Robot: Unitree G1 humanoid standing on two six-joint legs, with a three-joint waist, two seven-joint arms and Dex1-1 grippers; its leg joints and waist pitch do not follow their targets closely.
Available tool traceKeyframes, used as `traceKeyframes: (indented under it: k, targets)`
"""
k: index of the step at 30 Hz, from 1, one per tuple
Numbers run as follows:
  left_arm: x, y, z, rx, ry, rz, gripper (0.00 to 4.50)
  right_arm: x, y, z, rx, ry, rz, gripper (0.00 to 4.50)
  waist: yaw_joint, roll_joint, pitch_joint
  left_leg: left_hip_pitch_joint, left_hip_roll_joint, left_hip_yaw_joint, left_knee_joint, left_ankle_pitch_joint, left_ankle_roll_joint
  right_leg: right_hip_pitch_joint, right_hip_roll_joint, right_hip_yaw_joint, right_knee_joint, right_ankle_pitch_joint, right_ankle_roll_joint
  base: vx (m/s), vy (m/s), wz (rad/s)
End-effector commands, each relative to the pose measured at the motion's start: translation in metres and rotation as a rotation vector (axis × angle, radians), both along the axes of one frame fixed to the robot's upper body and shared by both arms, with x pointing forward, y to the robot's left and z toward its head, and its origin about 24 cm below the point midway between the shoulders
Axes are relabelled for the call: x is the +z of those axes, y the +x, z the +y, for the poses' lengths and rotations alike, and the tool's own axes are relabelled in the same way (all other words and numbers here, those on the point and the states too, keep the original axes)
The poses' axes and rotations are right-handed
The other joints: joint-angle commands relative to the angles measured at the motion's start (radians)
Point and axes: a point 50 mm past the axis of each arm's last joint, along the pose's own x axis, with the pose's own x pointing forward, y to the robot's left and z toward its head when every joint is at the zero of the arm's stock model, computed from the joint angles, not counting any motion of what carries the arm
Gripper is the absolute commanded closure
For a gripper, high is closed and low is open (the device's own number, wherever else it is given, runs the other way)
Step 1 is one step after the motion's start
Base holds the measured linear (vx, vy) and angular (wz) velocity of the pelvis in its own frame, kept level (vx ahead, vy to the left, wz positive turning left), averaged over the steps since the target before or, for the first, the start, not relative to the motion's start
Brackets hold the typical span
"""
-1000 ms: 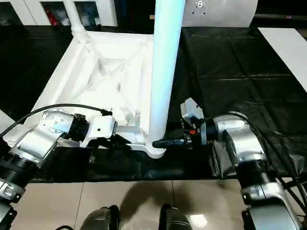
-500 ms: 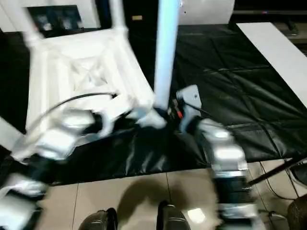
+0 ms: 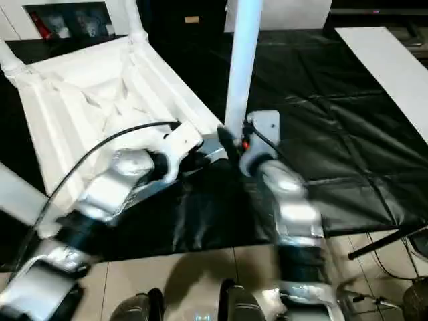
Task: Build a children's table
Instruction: Rotate leg to tighten
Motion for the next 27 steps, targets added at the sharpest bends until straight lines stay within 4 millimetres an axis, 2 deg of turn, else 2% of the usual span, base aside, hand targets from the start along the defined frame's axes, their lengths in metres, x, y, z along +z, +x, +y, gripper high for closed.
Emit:
traceKeyframes:
  k: [1, 2, 4, 6, 9, 10, 13, 14, 16, 17, 18, 21, 24, 27]
  targets:
    - [0.001, -0.007, -0.004, -0.093, -0.006, -0.010, 4.50, -0.005, -0.005, 0.007, 0.130, -0.003, 0.004, 0.96, 0.006, -0.001, -0.081, 0.008, 0.037, -0.010, -0.044, -0.151, 0.142, 0.080, -0.075, 0.047, -0.059, -0.235, -0.199, 0.000, 0.000, 0.00]
    - [0.000, -0.007, -0.001, -0.102, 0.002, -0.011, 4.50, -0.004, -0.006, 0.003, 0.160, -0.019, -0.006, 0.89, 0.004, -0.004, -0.079, 0.007, 0.038, -0.009, -0.045, -0.156, 0.143, 0.079, -0.074, 0.047, -0.060, -0.244, -0.201, 0.000, 0.000, 0.00]
    - [-0.002, -0.009, 0.005, -0.135, 0.015, -0.008, 4.50, -0.002, -0.007, -0.004, 0.218, -0.052, -0.022, 0.83, 0.006, -0.002, -0.077, 0.009, 0.038, -0.011, -0.046, -0.171, 0.138, 0.079, -0.076, 0.045, -0.063, -0.286, -0.194, 0.000, 0.000, 0.00]
    - [-0.005, -0.013, 0.017, -0.204, 0.041, 0.007, 4.50, 0.001, -0.011, -0.016, 0.349, -0.110, -0.044, 0.75, 0.007, -0.003, -0.075, 0.012, 0.040, -0.011, -0.047, -0.200, 0.130, 0.077, -0.075, 0.045, -0.067, -0.336, -0.184, 0.000, 0.000, 0.00]
    - [-0.006, -0.017, 0.027, -0.301, 0.064, 0.005, 4.50, 0.004, -0.015, -0.024, 0.495, -0.156, -0.057, 0.75, 0.009, -0.003, -0.073, 0.014, 0.043, -0.013, -0.048, -0.218, 0.129, 0.075, -0.078, 0.047, -0.068, -0.357, -0.182, 0.000, 0.000, 0.00]
    - [-0.007, -0.019, 0.032, -0.335, 0.087, 0.013, 4.50, 0.006, -0.017, -0.027, 0.552, -0.165, -0.056, 0.75, 0.010, -0.007, -0.073, 0.015, 0.044, -0.012, -0.048, -0.221, 0.132, 0.073, -0.078, 0.047, -0.069, -0.361, -0.183, 0.000, 0.000, 0.00]
    - [-0.009, -0.026, 0.042, -0.441, 0.124, 0.037, 4.50, 0.008, -0.019, -0.031, 0.675, -0.187, -0.054, 0.75, 0.019, -0.004, -0.074, 0.018, 0.048, -0.011, -0.049, -0.214, 0.131, 0.072, -0.079, 0.049, -0.064, -0.358, -0.193, 0.000, 0.000, 0.00]
    - [-0.009, -0.029, 0.045, -0.480, 0.129, 0.051, 4.50, 0.008, -0.019, -0.033, 0.713, -0.206, -0.055, 0.75, 0.020, -0.009, -0.074, 0.016, 0.049, -0.010, -0.049, -0.209, 0.131, 0.072, -0.079, 0.050, -0.063, -0.351, -0.195, 0.000, 0.000, 0.00]
    - [-0.009, -0.032, 0.048, -0.531, 0.140, 0.063, 4.50, 0.008, -0.018, -0.034, 0.760, -0.225, -0.052, 0.75, 0.026, -0.004, -0.076, 0.019, 0.051, -0.009, -0.048, -0.195, 0.130, 0.070, -0.079, 0.050, -0.058, -0.328, -0.210, 0.000, 0.000, 0.00]
    - [-0.010, -0.033, 0.049, -0.541, 0.145, 0.068, 4.50, 0.008, -0.018, -0.034, 0.772, -0.230, -0.052, 0.75, 0.031, -0.008, -0.078, 0.021, 0.053, -0.007, -0.047, -0.189, 0.131, 0.068, -0.080, 0.052, -0.054, -0.314, -0.217, 0.000, 0.000, 0.00]
    - [-0.010, -0.033, 0.049, -0.550, 0.148, 0.070, 4.50, 0.008, -0.017, -0.034, 0.781, -0.233, -0.052, 0.93, 0.034, -0.007, -0.078, 0.020, 0.053, -0.006, -0.047, -0.173, 0.134, 0.069, -0.079, 0.053, -0.052, -0.294, -0.223, 0.000, 0.000, 0.00]
    - [-0.010, -0.036, 0.052, -0.616, 0.184, 0.084, 4.50, 0.008, -0.013, -0.032, 0.839, -0.260, -0.066, 1.04, 0.040, -0.008, -0.081, 0.019, 0.054, -0.006, -0.045, -0.167, 0.140, 0.069, -0.081, 0.052, -0.048, -0.278, -0.233, 0.000, 0.000, 0.00]
    - [-0.010, -0.036, 0.052, -0.654, 0.204, 0.084, 4.50, 0.007, -0.012, -0.029, 0.905, -0.252, -0.053, 1.39, 0.038, -0.010, -0.078, 0.017, 0.052, -0.006, -0.045, -0.181, 0.134, 0.070, -0.081, 0.051, -0.050, -0.305, -0.228, 0.000, 0.000, 0.00]
    - [-0.009, -0.034, 0.051, -0.667, 0.209, 0.078, 4.50, 0.006, -0.016, -0.024, 0.983, -0.240, -0.036, 1.57, 0.043, -0.011, -0.079, 0.019, 0.053, -0.006, -0.046, -0.186, 0.128, 0.071, -0.080, 0.052, -0.052, -0.327, -0.219, 0.000, 0.000, 0.00]
